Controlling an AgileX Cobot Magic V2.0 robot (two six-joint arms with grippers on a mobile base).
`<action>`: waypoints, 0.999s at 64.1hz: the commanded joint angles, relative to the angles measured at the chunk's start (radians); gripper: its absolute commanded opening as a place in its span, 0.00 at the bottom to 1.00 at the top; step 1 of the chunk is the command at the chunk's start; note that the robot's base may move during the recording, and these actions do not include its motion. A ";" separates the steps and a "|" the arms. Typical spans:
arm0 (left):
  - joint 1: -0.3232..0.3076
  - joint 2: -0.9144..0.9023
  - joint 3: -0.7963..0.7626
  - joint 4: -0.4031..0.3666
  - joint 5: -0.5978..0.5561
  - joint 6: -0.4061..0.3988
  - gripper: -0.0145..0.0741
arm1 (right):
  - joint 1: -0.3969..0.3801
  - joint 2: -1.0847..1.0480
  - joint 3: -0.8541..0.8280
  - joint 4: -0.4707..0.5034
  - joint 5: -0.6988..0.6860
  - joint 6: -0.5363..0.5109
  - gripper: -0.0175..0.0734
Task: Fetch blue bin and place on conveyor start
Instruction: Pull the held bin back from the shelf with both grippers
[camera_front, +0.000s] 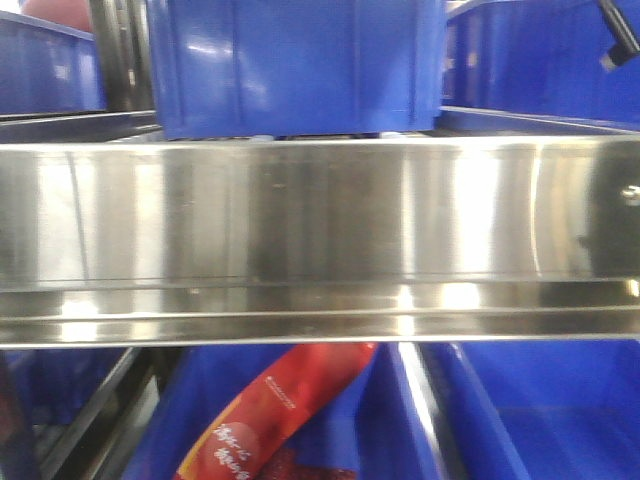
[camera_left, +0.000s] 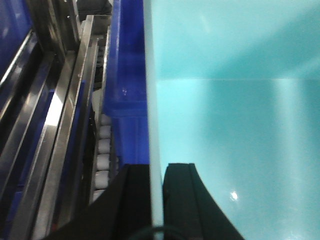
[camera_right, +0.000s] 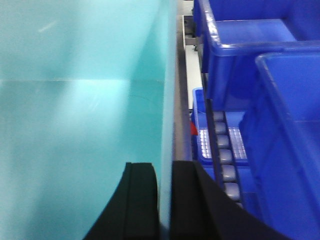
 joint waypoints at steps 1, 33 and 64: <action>-0.005 -0.019 -0.009 0.025 -0.030 0.013 0.04 | 0.000 -0.021 -0.012 -0.035 -0.040 -0.010 0.01; -0.005 -0.019 -0.009 0.025 -0.030 0.013 0.04 | 0.000 -0.021 -0.012 0.005 -0.040 -0.010 0.01; -0.005 -0.019 -0.009 0.025 -0.030 0.013 0.04 | 0.000 -0.021 -0.012 0.024 -0.040 -0.010 0.01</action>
